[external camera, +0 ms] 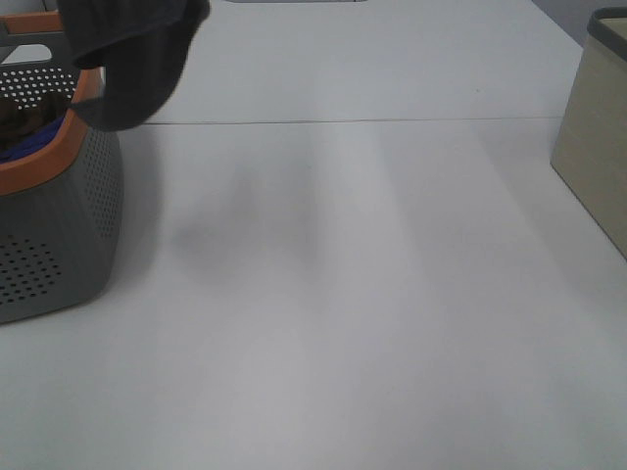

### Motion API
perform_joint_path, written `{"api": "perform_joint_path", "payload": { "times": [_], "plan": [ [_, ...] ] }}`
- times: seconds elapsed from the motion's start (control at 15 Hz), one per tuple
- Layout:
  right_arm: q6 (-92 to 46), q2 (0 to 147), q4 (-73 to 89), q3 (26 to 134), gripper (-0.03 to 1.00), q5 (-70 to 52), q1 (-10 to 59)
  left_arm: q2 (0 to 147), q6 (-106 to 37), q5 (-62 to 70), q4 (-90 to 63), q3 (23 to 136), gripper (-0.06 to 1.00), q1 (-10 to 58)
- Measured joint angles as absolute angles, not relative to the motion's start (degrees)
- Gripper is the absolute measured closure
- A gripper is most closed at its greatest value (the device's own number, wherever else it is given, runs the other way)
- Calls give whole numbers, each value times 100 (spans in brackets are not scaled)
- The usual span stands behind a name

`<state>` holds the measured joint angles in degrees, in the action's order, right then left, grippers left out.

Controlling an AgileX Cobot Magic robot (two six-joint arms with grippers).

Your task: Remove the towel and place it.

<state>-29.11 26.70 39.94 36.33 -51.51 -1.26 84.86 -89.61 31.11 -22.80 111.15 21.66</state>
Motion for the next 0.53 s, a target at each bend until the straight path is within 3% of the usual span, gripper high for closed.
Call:
{"api": "perform_joint_path", "payload": {
  "times": [0.53],
  "plan": [
    [-5816,4515,6698,3673,16,-4383,-126,9265,-9070,2750,-2194,11115,94,3398]
  ]
}}
